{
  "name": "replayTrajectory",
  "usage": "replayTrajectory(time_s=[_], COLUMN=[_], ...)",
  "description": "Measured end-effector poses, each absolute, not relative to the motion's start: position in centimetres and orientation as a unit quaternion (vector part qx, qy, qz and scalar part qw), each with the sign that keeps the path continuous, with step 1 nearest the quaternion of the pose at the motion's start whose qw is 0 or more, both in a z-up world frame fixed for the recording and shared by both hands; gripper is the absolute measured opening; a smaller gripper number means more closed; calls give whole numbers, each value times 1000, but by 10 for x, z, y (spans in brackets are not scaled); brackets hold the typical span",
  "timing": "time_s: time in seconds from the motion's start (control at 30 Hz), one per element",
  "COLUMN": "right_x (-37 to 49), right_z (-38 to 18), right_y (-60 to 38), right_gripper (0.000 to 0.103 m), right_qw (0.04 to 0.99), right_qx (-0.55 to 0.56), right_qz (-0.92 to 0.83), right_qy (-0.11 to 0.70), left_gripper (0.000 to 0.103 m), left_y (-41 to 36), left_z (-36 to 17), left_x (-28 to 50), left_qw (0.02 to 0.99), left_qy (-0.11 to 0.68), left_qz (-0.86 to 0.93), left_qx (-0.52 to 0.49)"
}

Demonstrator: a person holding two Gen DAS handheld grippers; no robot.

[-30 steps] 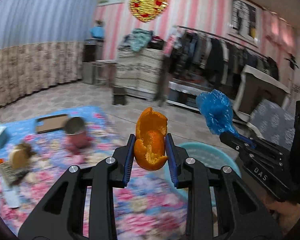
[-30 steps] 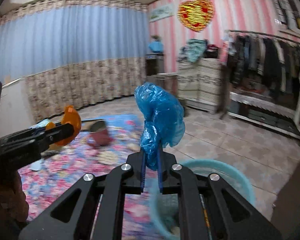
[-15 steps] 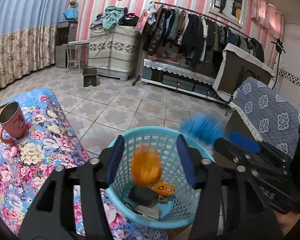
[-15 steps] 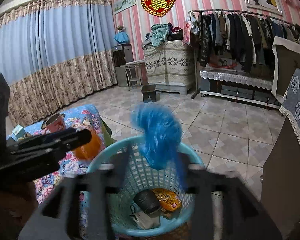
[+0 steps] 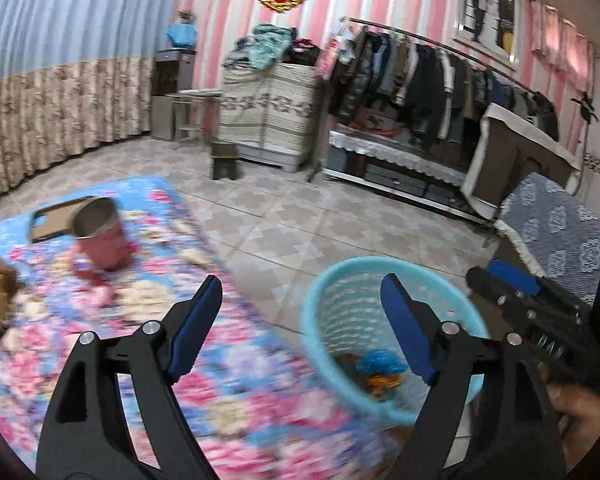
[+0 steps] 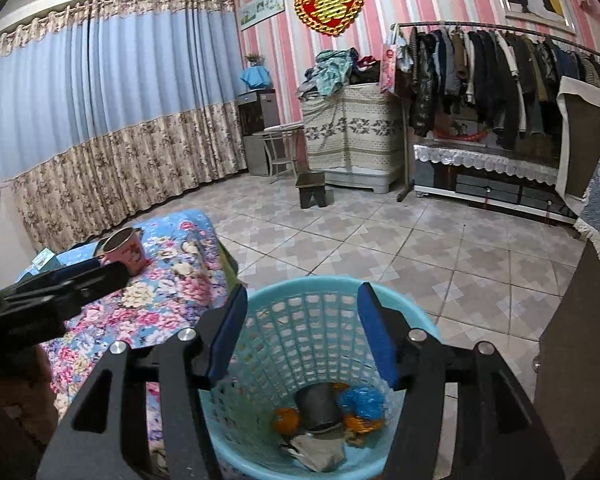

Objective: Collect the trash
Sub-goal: 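Open both grippers to drop the peel and blue bag into the wastebasket, then return to the bed and grasp the cream round lid with the right gripper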

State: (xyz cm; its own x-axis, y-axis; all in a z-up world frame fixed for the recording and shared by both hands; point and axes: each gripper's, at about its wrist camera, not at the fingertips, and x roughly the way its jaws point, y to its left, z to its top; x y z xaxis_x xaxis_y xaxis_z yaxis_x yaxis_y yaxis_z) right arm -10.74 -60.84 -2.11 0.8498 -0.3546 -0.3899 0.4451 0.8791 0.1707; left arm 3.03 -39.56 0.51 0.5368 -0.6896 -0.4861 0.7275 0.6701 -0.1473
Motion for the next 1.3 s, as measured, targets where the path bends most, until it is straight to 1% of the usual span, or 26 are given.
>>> replayTrajectory(time_s=[0.1, 0.27, 0.37, 0.5, 0.63, 0.73, 0.9, 1.03, 1.07, 1.1, 1.17, 1.23, 1.3], right_x=[-92, -57, -38, -11, 17, 41, 90, 139, 151, 165, 184, 203, 216], right_z=[-18, -10, -4, -4, -5, -7, -4, -12, -17, -25, -38, -54, -63], right_y=[-586, -529, -490, -447, -398, -365, -312, -273, -267, -262, -256, -256, -256], right_gripper=[57, 57, 57, 57, 57, 57, 59, 60, 67, 72, 73, 73, 73], right_qw=[958, 969, 975, 977, 979, 979, 976, 973, 971, 969, 967, 962, 955], right_qx=[122, 101, 79, 78, 59, 51, 50, 16, 13, 10, 2, 20, 36], right_qz=[-189, -139, -110, -73, -34, -11, 32, 68, 85, 101, 100, 93, 82], right_qy=[175, 178, 176, 184, 191, 199, 211, 220, 221, 225, 235, 258, 282], left_gripper=[79, 80, 80, 80, 81, 81, 82, 83, 83, 83, 83, 83, 83], left_y=[-357, -269, -211, -139, -81, -56, -14, -3, -2, -4, -11, -19, -18], left_z=[8, 12, 7, 1, -8, -12, -5, -8, -13, -22, -30, -36, -43], left_x=[45, 70, 88, 101, 116, 132, 175, 203, 209, 216, 224, 228, 232], left_qw=[889, 916, 929, 943, 956, 962, 966, 966, 964, 961, 961, 964, 962], left_qy=[258, 248, 255, 253, 248, 244, 239, 238, 241, 254, 261, 257, 263], left_qz=[-377, -313, -266, -215, -156, -120, -91, -82, -86, -86, -84, -75, -77], left_qx=[31, 34, 27, 32, 31, 30, -28, -65, -74, -74, -44, 2, -1])
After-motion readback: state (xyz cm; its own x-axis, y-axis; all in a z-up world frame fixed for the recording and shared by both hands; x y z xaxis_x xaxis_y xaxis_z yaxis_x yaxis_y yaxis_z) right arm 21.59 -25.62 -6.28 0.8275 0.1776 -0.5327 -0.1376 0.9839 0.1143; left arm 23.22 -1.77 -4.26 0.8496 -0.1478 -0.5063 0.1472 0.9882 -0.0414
